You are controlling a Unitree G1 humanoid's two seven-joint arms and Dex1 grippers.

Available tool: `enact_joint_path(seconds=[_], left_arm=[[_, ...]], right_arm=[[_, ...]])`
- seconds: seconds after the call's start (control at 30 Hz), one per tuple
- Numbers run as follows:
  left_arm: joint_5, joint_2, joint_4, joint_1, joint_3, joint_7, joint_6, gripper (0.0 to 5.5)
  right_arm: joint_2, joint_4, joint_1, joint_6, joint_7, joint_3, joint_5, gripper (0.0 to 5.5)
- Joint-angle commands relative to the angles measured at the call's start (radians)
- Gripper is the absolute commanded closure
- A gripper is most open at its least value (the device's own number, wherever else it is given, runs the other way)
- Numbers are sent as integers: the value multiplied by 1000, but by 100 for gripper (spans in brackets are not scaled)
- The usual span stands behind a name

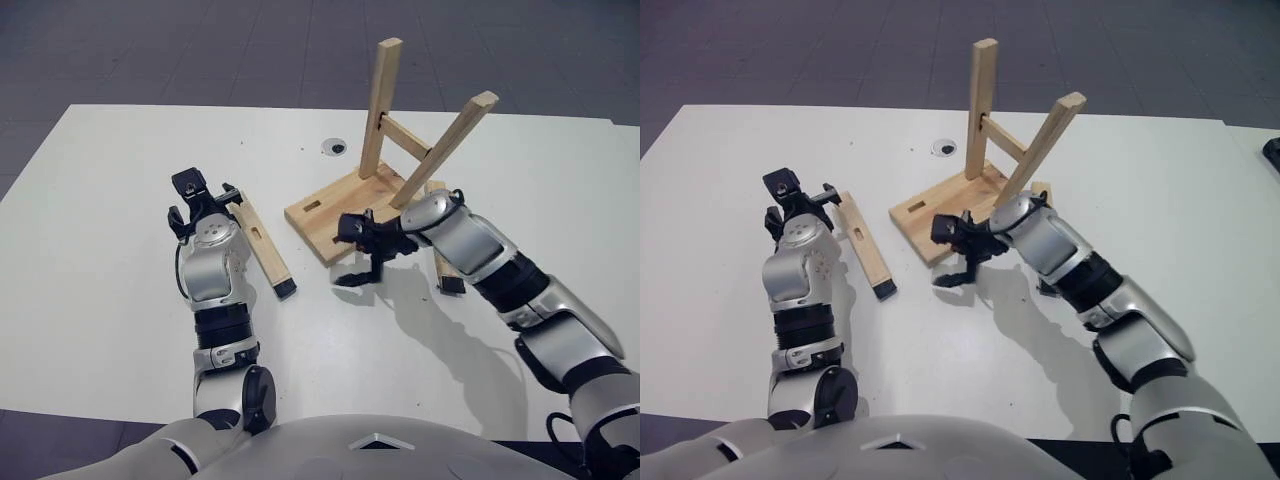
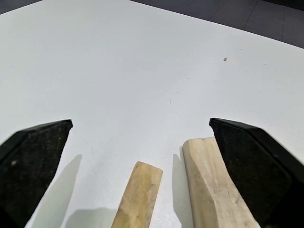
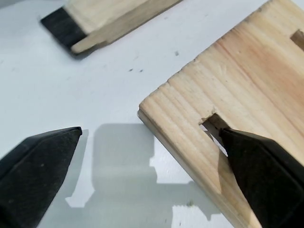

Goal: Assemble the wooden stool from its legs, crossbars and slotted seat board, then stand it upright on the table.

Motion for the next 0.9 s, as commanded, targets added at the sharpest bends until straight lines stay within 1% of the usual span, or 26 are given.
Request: enact_joint_path(seconds=[0.03,0.13,0.27,0.37,0.5,0.6,0.7,0.77,0.83,0.9], left_arm=[[-6,-4,0,0,0,7,-2,10],[-6,-2,-3,3,2,8,-2,10],[-5,-3,0,6,1,9,-5,10],[-6,-3,4,6,0,8,-8,10],[-7,4,0,11,1,-1,-3,10],[-8,16,-4,13,-11,-25,5,10],[24,72,-40,28,-50,-70,12,10],[51,147,-89,50,-87,-127,27,10],[79,247,-149,90,-122,-203,74,10],[99,355,-197,135,-164,-296,127,10]], right_arm=[[-166,-28,5,-214,137,63,-131,12],[-225,-6,0,-338,180,65,-212,12],[-219,54,-11,-411,178,39,-280,12],[-197,74,-16,-404,210,3,-260,12],[-192,106,-24,-453,184,-30,-307,12],[-206,58,-5,-456,181,-98,-277,12],[-234,-28,29,-445,163,-213,-214,12],[-248,-134,85,-384,157,-349,-85,12],[-211,-202,126,-270,72,-489,4,12],[-140,-275,181,-122,-71,-632,76,12]])
